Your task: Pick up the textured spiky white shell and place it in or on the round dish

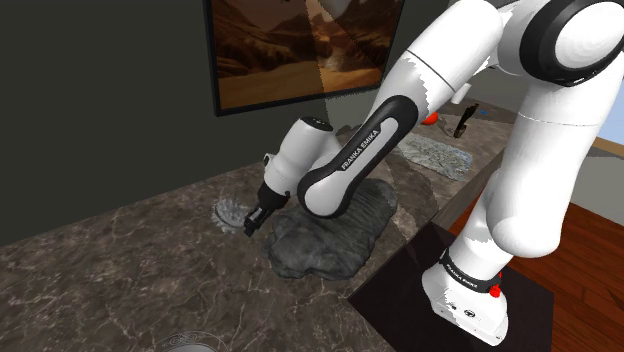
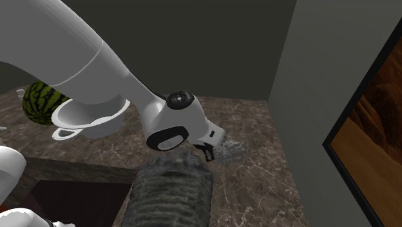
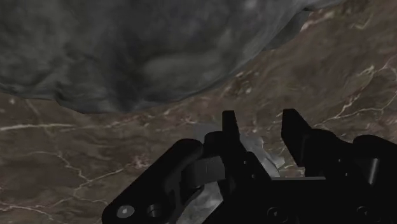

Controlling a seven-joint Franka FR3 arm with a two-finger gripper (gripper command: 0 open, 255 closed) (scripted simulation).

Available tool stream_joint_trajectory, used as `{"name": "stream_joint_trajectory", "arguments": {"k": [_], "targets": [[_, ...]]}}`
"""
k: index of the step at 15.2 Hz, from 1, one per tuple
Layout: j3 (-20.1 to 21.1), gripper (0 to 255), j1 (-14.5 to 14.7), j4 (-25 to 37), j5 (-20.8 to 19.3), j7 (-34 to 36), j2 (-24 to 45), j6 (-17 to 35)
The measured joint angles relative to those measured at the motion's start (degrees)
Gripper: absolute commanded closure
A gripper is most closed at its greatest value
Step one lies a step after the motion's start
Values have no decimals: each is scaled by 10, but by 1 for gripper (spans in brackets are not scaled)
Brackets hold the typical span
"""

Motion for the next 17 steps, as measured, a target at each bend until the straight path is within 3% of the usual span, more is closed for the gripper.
{"name": "stream_joint_trajectory", "arguments": {"k": [1,3,4,5,6,8,13,17], "targets": [[48,0,-49,2,27,-29,1,-5],[191,0,-217,15,148,-220,11,-37],[244,0,-290,29,193,-318,21,-63],[286,0,-352,41,227,-401,29,-95],[304,0,-380,49,242,-447,38,-109],[308,0,-390,58,243,-477,59,-110],[280,0,-353,71,218,-472,105,-77],[275,0,-346,73,214,-470,111,-72]]}}
